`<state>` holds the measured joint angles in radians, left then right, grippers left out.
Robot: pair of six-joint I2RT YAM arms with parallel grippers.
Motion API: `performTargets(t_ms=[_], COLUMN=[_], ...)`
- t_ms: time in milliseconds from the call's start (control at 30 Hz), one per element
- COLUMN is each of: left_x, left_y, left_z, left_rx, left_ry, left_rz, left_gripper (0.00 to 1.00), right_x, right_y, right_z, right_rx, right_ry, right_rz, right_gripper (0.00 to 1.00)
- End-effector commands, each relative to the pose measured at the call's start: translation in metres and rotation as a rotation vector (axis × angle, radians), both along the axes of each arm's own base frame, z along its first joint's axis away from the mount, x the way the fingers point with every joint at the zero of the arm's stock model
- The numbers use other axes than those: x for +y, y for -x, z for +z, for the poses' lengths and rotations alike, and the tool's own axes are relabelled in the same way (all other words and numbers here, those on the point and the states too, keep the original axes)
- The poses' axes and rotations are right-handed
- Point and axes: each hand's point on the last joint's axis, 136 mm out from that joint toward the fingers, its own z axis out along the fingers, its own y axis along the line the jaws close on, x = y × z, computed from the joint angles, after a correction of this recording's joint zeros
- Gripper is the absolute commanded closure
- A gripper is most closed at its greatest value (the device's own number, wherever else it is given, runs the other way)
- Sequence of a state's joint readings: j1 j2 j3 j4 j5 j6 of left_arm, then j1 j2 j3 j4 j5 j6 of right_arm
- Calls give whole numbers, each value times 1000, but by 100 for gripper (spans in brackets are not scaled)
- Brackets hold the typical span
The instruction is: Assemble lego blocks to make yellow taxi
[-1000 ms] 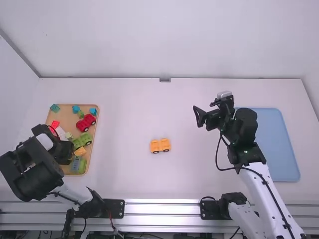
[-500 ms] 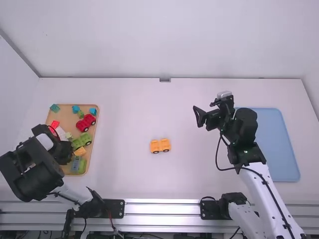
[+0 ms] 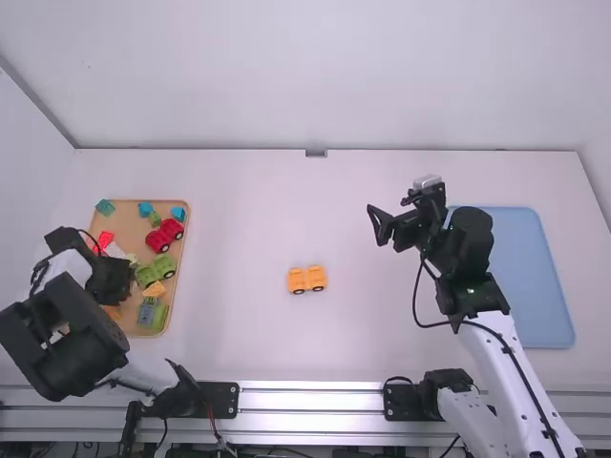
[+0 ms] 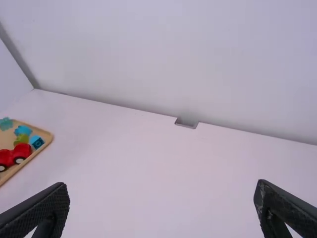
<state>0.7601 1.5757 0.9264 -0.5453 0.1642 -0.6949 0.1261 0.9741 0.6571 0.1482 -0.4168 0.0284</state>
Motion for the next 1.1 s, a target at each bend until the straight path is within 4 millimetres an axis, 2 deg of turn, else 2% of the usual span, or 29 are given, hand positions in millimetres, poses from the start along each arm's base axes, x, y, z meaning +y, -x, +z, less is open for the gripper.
performTargets(t_ms=[0,100,167,300,367,400,433,467,567,667,700,733,833,867,967,1067], left_x=[-23,-51,-90,-137,-154,-167,-191,-191,-256,-289,-308,-312,-351,-353,-378,-391], left_y=[-40,-64,-79,-90,-96,-99,-104,-104,-111,-111,-109,-109,-102,-102,-94,-93], left_z=[47,80,117,148,150,152,156,156,171,176,177,177,177,177,178,175], left_rx=[-230,-421,-636,-815,-834,-854,-903,-903,-1086,-1180,-1234,-1244,-1352,-1357,-1443,-1474], left_ry=[-29,-47,-68,-106,-138,-157,-176,-176,-173,-161,-151,-148,-95,-91,-38,3], left_rz=[-269,-491,-759,-1020,-1105,-1174,-1282,-1282,-1530,-1644,-1710,-1724,-1843,-1848,-1920,-1945], left_gripper=[87,87,86,89,89,89,89,89,90,90,88,88,89,89,91,91], right_x=[7,8,19,44,55,63,74,74,96,104,105,106,112,113,124,135], right_y=[0,-5,-8,-8,-10,-9,-5,-5,8,9,10,10,13,13,14,22], right_z=[20,19,15,6,2,-1,-3,-3,-7,-11,-13,-14,-17,-17,-19,-16], right_rx=[-38,-15,-5,53,85,103,125,125,165,186,202,205,238,241,263,231], right_ry=[-21,-68,-96,-194,-238,-264,-298,-298,-355,-371,-378,-379,-389,-390,-393,-375], right_rz=[34,24,88,247,324,385,495,495,740,846,902,916,1036,1041,1074,1117], right_gripper=[2,2,2,2,2,2,2,2,2,2,2,2,2,2,2,1])
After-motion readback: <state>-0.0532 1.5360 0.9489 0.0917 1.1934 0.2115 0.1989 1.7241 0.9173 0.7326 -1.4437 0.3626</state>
